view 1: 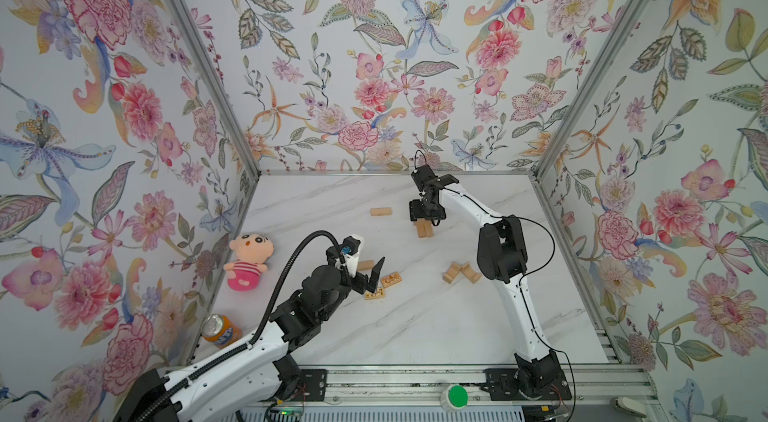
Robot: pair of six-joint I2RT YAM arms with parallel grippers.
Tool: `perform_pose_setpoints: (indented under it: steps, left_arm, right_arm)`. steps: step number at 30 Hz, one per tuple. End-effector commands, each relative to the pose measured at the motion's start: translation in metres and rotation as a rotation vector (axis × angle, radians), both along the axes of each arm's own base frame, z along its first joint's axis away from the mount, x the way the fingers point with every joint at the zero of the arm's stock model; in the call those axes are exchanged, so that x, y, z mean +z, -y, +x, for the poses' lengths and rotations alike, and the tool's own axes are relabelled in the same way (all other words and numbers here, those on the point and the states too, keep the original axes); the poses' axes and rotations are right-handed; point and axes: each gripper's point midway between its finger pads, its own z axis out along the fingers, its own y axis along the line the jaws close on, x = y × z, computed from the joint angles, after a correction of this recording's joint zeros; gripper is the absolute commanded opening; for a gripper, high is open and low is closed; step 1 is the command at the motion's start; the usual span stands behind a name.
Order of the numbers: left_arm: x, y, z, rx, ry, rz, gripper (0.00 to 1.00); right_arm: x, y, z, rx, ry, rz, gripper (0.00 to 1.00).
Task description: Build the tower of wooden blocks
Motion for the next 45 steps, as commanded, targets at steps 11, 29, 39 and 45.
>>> perform_pose_setpoints:
  steps: [11, 29, 39, 45]
  left_arm:
    - [0.005, -0.003, 0.000, 0.003, 0.011, -0.019, 0.99]
    - [0.004, -0.004, 0.000, 0.006, 0.009, -0.021, 0.99]
    - [0.001, -0.002, 0.001, 0.004, 0.002, -0.016, 0.99]
    - [0.001, 0.001, 0.002, -0.004, -0.002, -0.014, 0.99]
  right_arm:
    - [0.017, -0.009, -0.002, 0.002, 0.007, 0.037, 0.70]
    - [0.009, -0.001, -0.003, -0.006, -0.006, 0.013, 0.72]
    - [0.003, -0.001, -0.003, -0.001, -0.018, 0.013, 0.74]
    - [0.005, -0.004, -0.004, 0.025, -0.013, 0.013, 0.94]
